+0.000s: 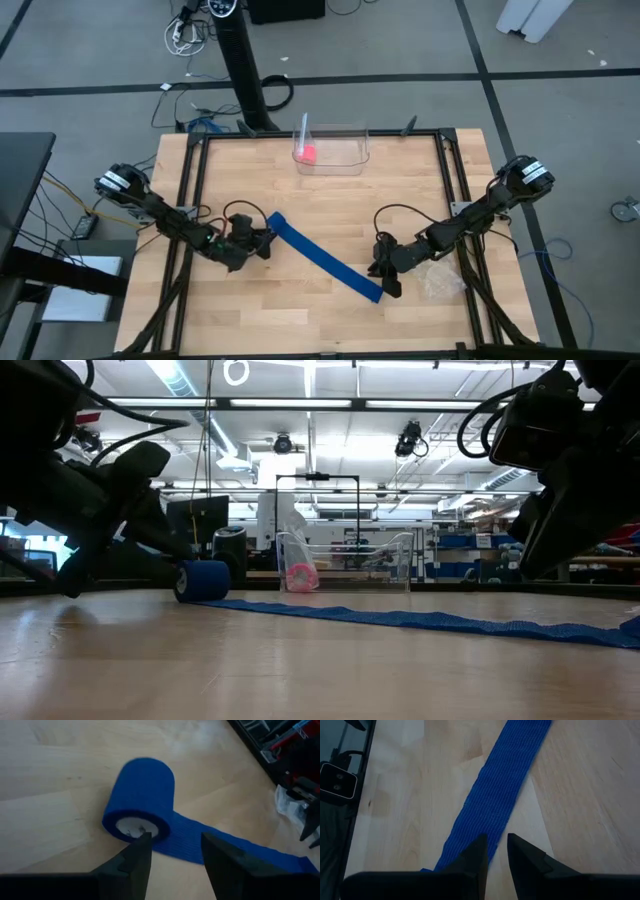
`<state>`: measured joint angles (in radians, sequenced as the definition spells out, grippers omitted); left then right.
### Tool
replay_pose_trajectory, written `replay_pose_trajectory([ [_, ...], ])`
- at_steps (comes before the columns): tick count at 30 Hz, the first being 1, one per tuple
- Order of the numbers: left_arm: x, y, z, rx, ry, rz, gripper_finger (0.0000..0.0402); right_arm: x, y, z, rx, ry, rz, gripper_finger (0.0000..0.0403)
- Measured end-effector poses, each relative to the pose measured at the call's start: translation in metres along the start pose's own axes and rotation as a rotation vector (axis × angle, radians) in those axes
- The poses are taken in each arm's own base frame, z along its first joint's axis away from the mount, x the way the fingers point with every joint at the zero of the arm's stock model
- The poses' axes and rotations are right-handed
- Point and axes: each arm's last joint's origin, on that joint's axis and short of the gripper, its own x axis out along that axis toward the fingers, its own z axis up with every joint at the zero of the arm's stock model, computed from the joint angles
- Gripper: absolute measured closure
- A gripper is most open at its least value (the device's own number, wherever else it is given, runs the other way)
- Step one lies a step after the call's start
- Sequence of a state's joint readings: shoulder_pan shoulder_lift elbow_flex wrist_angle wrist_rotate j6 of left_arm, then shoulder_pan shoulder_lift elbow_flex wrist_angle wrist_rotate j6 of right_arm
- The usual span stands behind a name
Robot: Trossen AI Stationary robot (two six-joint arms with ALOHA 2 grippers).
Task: Roll bandage
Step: Roll the blue bandage
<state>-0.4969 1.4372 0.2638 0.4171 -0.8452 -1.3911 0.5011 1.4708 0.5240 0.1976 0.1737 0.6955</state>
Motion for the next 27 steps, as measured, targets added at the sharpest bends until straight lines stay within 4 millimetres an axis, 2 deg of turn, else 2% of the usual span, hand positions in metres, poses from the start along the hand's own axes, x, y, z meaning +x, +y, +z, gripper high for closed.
replay_pose_trajectory([
  [22, 0.017, 0.006, 0.018, -0.053, -0.058, 0.078, 0.0224, 0.000, 0.000, 0.005, -0.046, -0.053, 0.001, 0.0325],
  [27, 0.024, 0.012, 0.019, 0.009, -0.058, 0.121, 0.0243, 0.000, 0.002, 0.006, -0.056, -0.056, 0.018, 0.0325],
])
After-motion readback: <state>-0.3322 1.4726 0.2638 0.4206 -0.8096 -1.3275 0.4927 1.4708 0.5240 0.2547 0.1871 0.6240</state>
